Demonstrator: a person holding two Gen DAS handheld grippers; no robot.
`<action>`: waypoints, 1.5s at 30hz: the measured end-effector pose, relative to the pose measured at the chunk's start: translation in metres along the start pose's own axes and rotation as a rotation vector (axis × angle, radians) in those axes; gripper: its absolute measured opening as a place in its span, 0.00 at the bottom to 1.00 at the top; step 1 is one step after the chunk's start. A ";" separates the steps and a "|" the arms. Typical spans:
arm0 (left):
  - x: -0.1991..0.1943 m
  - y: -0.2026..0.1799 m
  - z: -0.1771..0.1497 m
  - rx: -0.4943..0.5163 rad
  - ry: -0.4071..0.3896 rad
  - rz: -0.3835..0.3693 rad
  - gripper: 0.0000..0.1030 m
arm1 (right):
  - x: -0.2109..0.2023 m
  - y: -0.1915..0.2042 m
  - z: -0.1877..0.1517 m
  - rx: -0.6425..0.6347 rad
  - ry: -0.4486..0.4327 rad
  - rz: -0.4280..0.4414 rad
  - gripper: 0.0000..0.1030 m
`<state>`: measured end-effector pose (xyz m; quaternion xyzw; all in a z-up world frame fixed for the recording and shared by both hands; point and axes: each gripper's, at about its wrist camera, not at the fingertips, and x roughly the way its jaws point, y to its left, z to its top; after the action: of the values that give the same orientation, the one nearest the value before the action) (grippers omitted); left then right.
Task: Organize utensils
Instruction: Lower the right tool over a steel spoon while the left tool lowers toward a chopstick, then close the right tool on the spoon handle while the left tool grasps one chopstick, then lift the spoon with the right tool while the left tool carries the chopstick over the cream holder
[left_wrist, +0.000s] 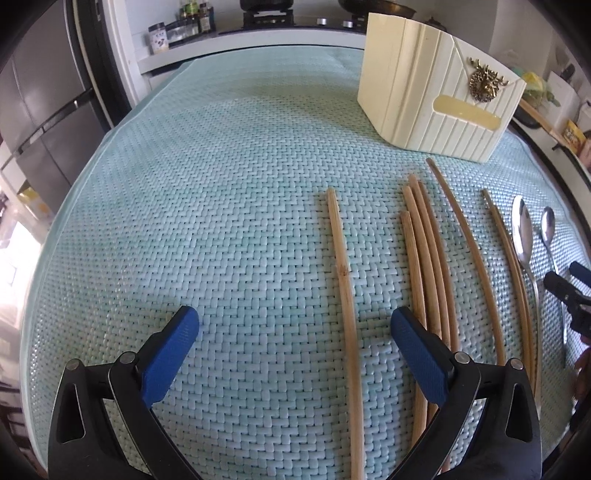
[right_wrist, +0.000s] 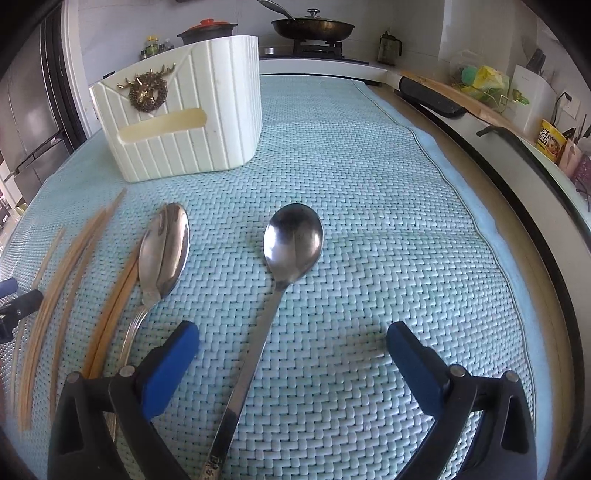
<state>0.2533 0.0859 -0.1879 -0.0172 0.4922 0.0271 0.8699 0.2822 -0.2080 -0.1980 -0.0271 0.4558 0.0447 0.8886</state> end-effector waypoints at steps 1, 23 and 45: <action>0.002 0.000 0.004 0.004 0.011 -0.002 1.00 | 0.000 0.000 0.000 -0.007 0.000 0.003 1.00; 0.023 -0.006 0.079 0.047 0.057 -0.172 0.06 | 0.015 0.012 0.056 -0.014 -0.044 0.050 0.35; -0.100 0.021 0.062 -0.017 -0.246 -0.325 0.04 | -0.110 0.004 0.050 -0.075 -0.311 0.215 0.35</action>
<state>0.2541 0.1071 -0.0703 -0.1003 0.3729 -0.1074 0.9162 0.2587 -0.2052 -0.0793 -0.0040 0.3111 0.1600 0.9368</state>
